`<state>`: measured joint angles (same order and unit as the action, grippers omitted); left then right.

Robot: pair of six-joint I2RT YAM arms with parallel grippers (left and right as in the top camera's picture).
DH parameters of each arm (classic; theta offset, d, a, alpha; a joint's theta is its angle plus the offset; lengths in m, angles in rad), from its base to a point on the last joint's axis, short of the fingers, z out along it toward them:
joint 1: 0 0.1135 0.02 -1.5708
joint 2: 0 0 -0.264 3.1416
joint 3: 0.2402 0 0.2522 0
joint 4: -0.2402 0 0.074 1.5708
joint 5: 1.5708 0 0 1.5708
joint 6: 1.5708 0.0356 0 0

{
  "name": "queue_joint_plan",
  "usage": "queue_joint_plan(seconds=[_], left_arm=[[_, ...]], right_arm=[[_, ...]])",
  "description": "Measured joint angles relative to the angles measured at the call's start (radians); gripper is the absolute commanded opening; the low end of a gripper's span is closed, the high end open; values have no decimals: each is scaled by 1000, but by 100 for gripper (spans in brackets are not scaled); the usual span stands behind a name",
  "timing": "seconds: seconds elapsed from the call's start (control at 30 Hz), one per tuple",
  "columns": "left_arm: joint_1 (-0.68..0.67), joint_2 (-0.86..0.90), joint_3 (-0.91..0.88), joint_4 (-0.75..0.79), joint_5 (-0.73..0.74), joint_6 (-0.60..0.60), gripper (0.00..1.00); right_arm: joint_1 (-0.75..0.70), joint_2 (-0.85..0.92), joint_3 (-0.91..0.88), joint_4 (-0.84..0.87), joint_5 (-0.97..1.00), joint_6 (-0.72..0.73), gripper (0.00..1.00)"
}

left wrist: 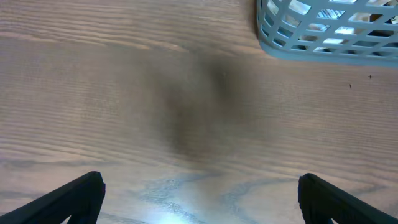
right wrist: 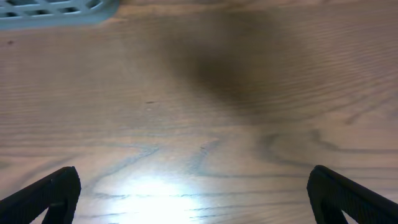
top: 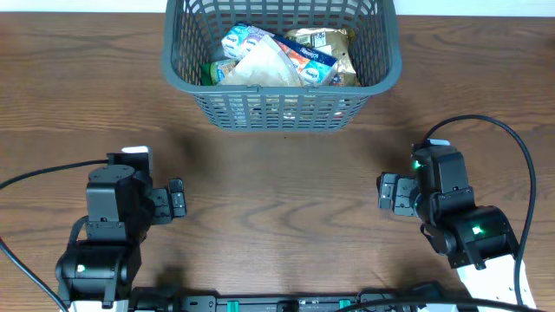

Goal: Pack container

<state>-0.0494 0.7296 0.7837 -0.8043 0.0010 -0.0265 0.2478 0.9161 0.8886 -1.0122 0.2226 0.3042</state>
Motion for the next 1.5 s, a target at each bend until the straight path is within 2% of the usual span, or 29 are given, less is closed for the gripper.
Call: queue_joint_plan(seconds=[0.17, 0.27, 0.33, 0.6, 0.73, 0.9, 1.03, 1.13, 1.27, 1.5], left_arm=[[0, 0, 0, 0, 0, 0, 98], [0, 0, 0, 0, 0, 0, 98], [0, 0, 0, 0, 0, 0, 98], [0, 0, 0, 0, 0, 0, 98], [0, 0, 0, 0, 1, 0, 99], [0, 0, -2, 0, 3, 0, 98], [0, 1, -3, 0, 4, 0, 98], [0, 1, -3, 0, 4, 0, 98], [0, 1, -3, 0, 4, 0, 98], [0, 1, -3, 0, 4, 0, 98]], right_arm=[[-15, -24, 0, -10, 81, -5, 99], [-25, -103, -2, -74, 109, -13, 91], [-31, -177, -2, -96, 115, -16, 98], [-92, -530, -29, -22, 48, -45, 99], [-107, -677, -155, 169, -29, -63, 96], [-108, -763, -442, 580, -92, -88, 90], [-108, -803, -660, 934, -108, -129, 99], [-107, -836, -765, 1085, -115, -170, 99], [-107, -892, -856, 1143, -118, -238, 99], [-107, -902, -879, 1044, -131, -328, 99]])
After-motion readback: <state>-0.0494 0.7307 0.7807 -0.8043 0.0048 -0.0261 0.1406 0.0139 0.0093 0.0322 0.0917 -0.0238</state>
